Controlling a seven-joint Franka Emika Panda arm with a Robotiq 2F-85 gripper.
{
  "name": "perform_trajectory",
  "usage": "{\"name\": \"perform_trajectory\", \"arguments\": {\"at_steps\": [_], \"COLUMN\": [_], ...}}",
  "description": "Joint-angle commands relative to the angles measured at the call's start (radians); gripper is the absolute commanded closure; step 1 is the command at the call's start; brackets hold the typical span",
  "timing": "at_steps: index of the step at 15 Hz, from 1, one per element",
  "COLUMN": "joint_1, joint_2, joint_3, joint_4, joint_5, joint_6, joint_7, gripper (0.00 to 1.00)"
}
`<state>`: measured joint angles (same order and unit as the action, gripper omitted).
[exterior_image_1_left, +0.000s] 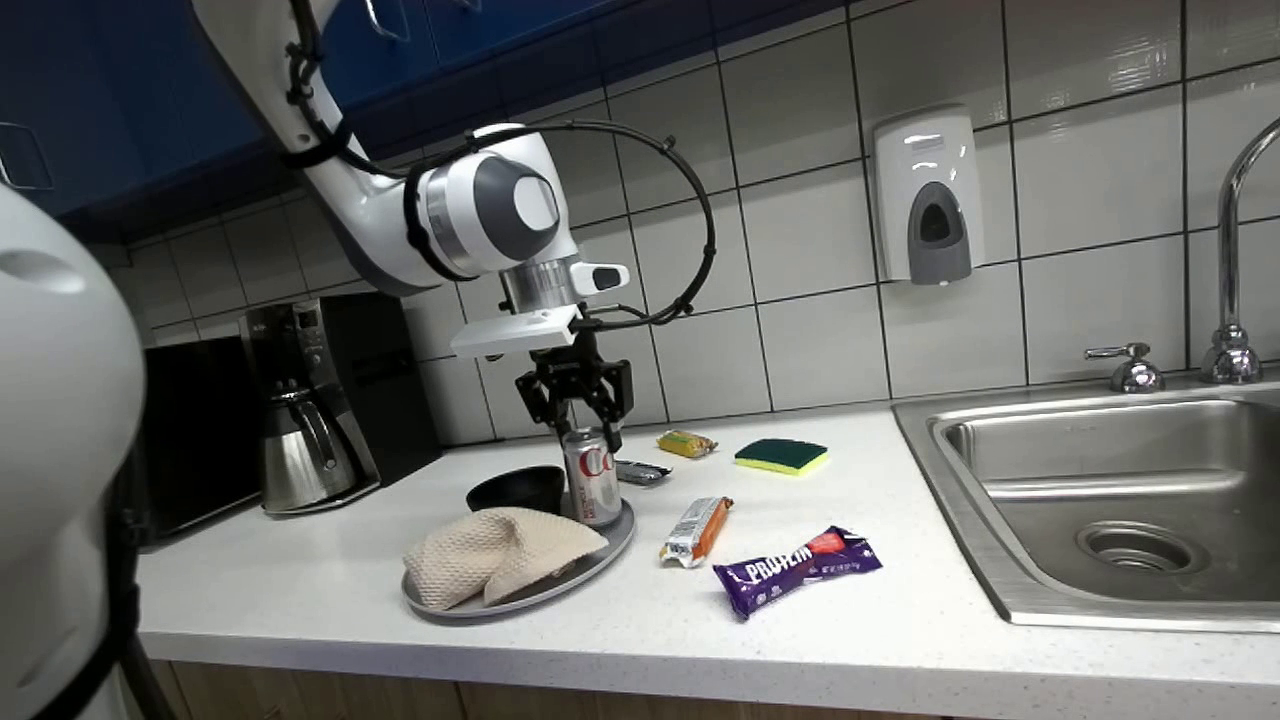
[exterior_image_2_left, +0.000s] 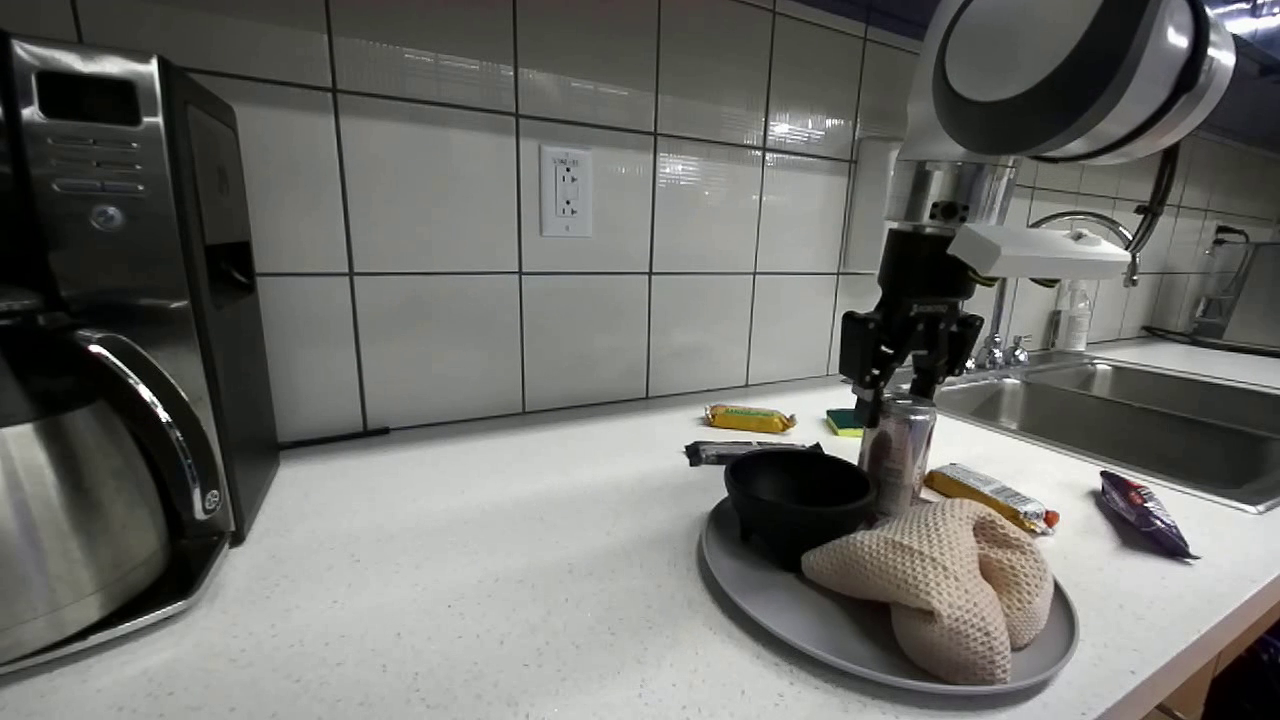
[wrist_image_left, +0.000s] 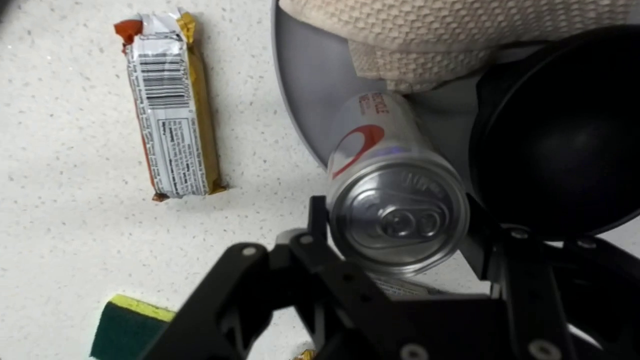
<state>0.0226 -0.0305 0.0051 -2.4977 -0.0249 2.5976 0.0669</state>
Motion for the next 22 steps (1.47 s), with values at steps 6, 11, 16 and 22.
{"name": "perform_trajectory", "arguments": {"at_steps": [6,11,16,22], "joint_1": [-0.051,-0.086,-0.122,-0.168], "joint_2": [-0.074,-0.089,-0.086,-0.067], "joint_3": [-0.043,-0.07,-0.102,-0.141], "joint_4": [0.061,0.095,0.111,0.137], "joint_5": [-0.049,-0.084,-0.107,-0.155], "joint_6": [-0.136,-0.166,-0.167,-0.158], "joint_7": [-0.004,-0.007,-0.006,0.005], "gripper": [0.62,0.62,0.62,0.62]}}
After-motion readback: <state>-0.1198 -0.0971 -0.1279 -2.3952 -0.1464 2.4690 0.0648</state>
